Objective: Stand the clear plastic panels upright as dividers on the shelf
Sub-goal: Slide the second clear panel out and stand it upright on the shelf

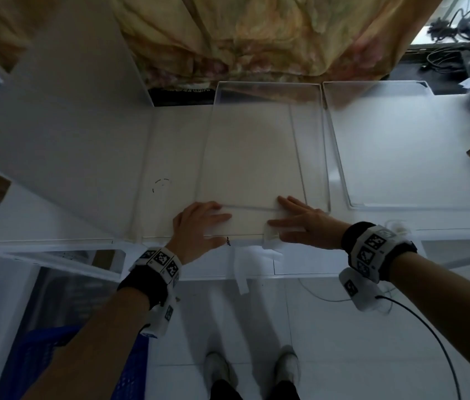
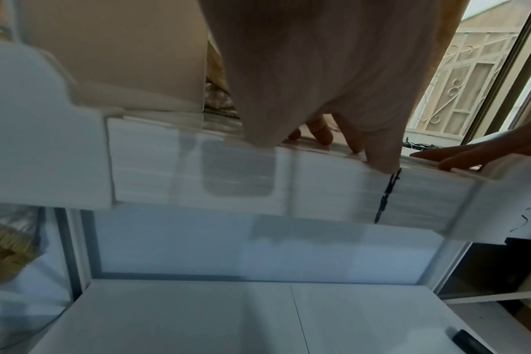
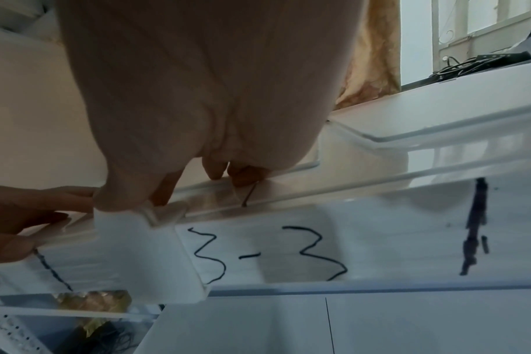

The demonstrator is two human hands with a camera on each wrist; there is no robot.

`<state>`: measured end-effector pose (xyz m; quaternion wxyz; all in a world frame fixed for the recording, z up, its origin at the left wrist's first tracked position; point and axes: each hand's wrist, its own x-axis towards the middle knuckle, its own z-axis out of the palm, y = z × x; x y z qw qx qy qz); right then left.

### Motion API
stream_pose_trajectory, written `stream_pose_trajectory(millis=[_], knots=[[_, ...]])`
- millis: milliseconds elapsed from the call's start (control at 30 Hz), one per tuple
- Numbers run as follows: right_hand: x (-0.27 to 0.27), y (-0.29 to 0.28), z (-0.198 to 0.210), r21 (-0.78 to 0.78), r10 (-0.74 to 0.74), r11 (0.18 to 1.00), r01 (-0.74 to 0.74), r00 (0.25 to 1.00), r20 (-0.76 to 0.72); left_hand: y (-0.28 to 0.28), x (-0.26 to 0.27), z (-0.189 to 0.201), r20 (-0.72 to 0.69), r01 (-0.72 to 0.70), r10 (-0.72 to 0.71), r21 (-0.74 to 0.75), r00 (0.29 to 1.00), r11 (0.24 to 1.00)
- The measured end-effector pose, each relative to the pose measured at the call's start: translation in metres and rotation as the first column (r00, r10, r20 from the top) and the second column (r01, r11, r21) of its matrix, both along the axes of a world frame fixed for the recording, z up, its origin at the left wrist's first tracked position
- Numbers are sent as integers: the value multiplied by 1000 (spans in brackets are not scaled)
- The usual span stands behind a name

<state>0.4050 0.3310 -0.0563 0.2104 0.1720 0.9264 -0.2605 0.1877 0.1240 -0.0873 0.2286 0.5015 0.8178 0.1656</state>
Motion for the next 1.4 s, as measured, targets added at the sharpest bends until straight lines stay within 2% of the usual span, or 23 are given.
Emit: stream_pose_trajectory(millis=[100,267,400,533,700,1067,1400], knots=[[-2,1,-2,-8,-57,998,57,998,-19,0,-2,-3,3,15,-15,20,1000,1000],[0,-2,-11,-4,-142,990,143,979,-143,0,-2,-3,-17,24,-24,39,1000,999],[-2,4,-15,38,-54,997,61,986,-160,1,-4,-8,-35,31,-29,71,999,997],[-7,14,-10,-54,7,998,-13,994,-109,1,-6,-10,-47,49,-47,40,998,998],[-6,19,-7,-123,1,992,-14,994,-106,1,-2,-7,-60,36,-35,14,998,999],[-5,18,-24,23,-5,1000,11,970,-242,2,-4,-14,-77,35,-32,35,997,999],[-6,16,-19,20,-53,998,60,966,-252,1,-5,-13,-60,39,-37,35,998,999]])
